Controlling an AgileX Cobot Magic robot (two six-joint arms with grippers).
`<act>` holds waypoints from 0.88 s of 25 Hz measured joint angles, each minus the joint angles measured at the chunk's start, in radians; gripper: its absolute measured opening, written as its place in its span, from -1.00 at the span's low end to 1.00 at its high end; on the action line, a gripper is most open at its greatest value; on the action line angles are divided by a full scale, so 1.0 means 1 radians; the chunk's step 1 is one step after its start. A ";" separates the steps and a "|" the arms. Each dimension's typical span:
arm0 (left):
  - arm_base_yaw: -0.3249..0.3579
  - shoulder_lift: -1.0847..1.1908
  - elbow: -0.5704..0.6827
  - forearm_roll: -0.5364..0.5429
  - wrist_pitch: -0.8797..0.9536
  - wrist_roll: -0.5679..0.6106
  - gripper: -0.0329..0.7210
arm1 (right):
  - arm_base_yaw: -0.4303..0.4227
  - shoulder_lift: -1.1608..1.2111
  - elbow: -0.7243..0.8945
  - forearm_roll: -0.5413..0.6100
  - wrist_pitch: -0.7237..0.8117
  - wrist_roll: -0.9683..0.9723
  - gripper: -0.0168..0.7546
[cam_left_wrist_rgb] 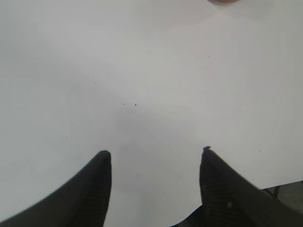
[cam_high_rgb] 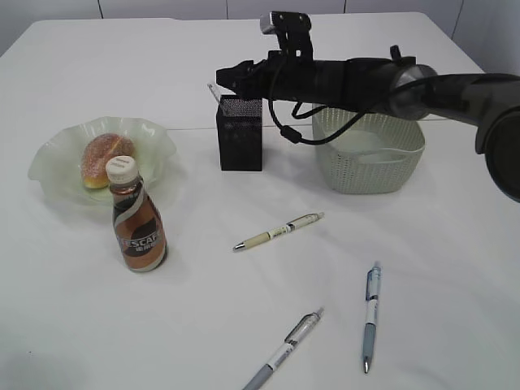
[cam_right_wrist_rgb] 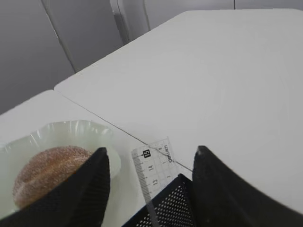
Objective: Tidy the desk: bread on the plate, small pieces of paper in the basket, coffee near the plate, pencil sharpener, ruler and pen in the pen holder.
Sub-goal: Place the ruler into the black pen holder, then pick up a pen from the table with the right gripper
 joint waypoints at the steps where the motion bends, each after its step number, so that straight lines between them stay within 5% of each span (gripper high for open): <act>1: 0.000 0.000 0.000 0.000 0.000 0.000 0.24 | 0.000 -0.013 0.000 -0.039 -0.002 0.061 0.11; 6: 0.000 0.000 0.000 0.003 0.000 0.000 0.24 | 0.000 -0.116 0.000 -0.563 0.036 0.540 0.12; 12: 0.000 0.000 0.000 0.005 0.000 0.000 0.24 | 0.006 -0.234 0.000 -1.103 0.302 1.132 0.12; 22: 0.000 0.000 0.000 0.037 0.000 0.000 0.24 | 0.032 -0.362 0.000 -1.415 0.547 1.454 0.12</act>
